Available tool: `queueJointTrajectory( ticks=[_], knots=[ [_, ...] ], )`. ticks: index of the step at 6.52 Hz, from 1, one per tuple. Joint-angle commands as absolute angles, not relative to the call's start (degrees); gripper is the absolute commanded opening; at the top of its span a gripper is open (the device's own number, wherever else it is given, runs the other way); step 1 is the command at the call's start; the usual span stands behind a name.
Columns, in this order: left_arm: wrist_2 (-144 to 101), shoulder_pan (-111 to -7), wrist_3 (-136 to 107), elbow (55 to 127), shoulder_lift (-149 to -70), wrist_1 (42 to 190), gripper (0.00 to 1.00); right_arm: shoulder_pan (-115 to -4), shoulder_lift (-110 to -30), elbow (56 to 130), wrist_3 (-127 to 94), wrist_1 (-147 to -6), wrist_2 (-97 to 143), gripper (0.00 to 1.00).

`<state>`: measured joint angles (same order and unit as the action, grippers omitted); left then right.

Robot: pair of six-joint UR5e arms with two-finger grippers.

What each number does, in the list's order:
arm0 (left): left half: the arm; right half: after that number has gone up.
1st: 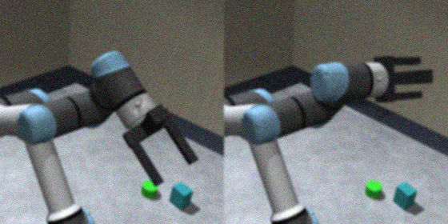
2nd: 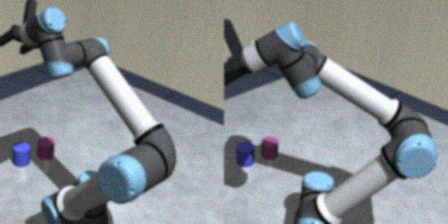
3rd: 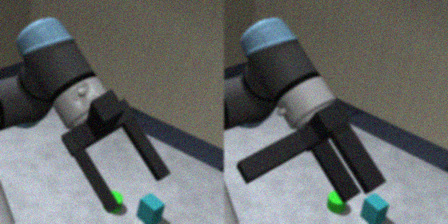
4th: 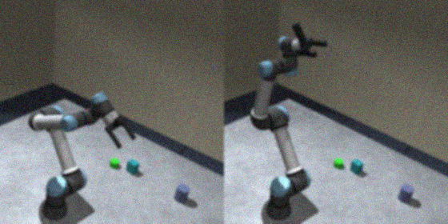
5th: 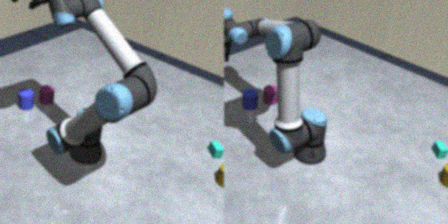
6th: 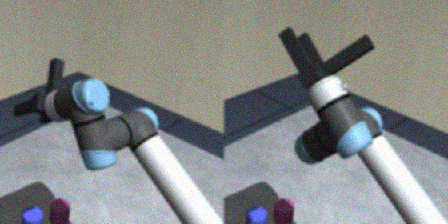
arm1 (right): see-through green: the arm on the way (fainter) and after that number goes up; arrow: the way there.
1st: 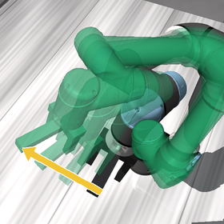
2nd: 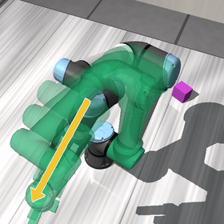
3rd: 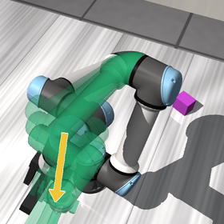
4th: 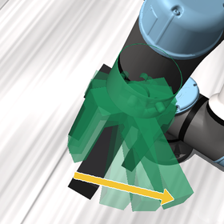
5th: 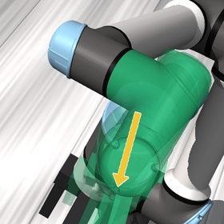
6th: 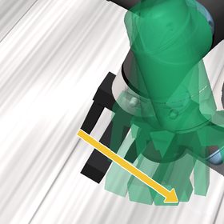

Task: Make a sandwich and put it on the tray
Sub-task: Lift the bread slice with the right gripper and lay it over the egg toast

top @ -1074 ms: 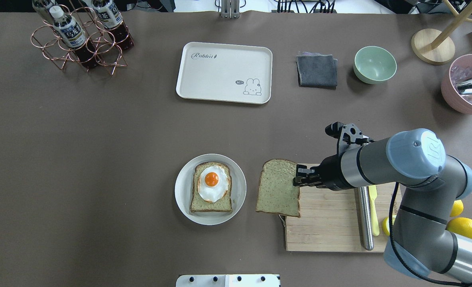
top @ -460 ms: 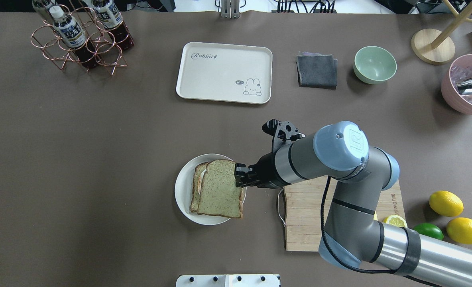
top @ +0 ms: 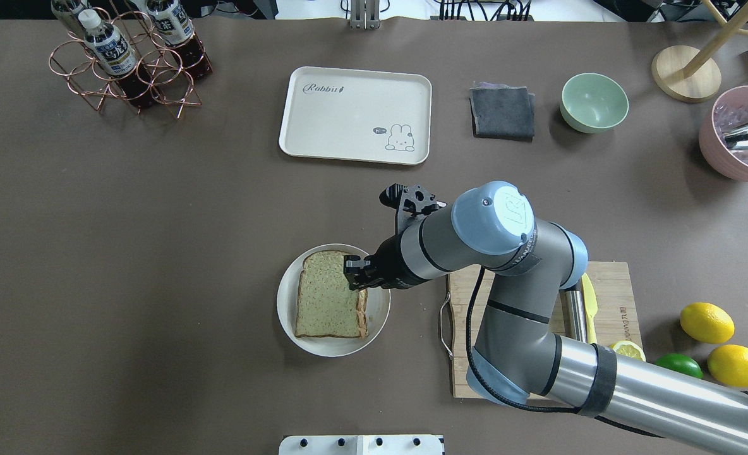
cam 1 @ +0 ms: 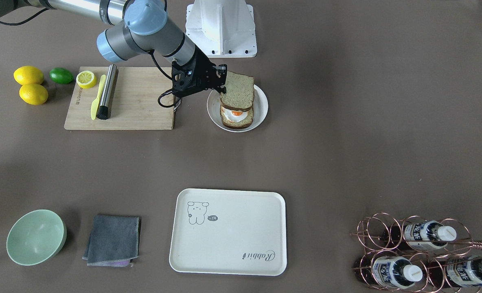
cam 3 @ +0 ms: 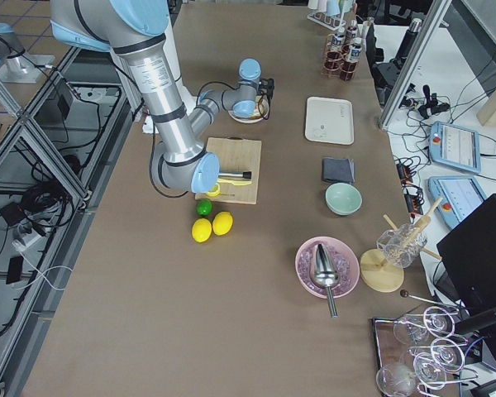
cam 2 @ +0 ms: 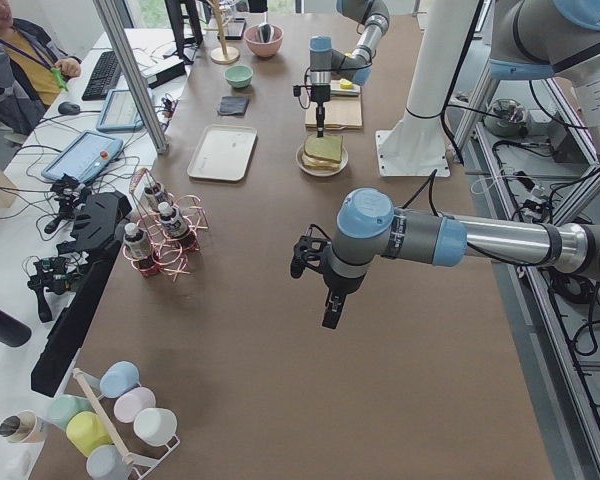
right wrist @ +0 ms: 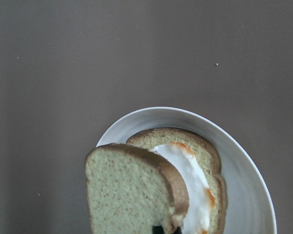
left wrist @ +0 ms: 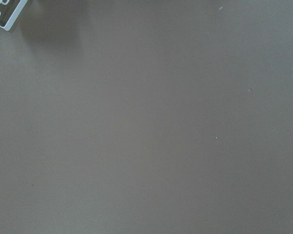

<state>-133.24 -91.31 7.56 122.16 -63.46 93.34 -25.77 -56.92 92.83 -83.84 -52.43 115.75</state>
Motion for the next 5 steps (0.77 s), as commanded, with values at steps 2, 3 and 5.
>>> queueJointTrajectory(
  ticks=[2, 3, 5],
  knots=[
    [-133.2, -91.4, 7.6, 122.3, -63.5, 93.3, 0.98, -26.3, -56.1, 89.5, -83.7, -50.9, 116.5, 0.0],
    [-133.2, -91.4, 7.6, 122.7, -63.5, 93.3, 0.98, -26.3, -56.4, 89.3, -83.7, -50.9, 116.6, 0.0],
    [-133.3, -91.7, 7.6, 122.7, -63.5, 93.3, 0.98, -26.1, -56.6, 89.2, -83.8, -50.9, 116.5, 0.0]
  ],
)
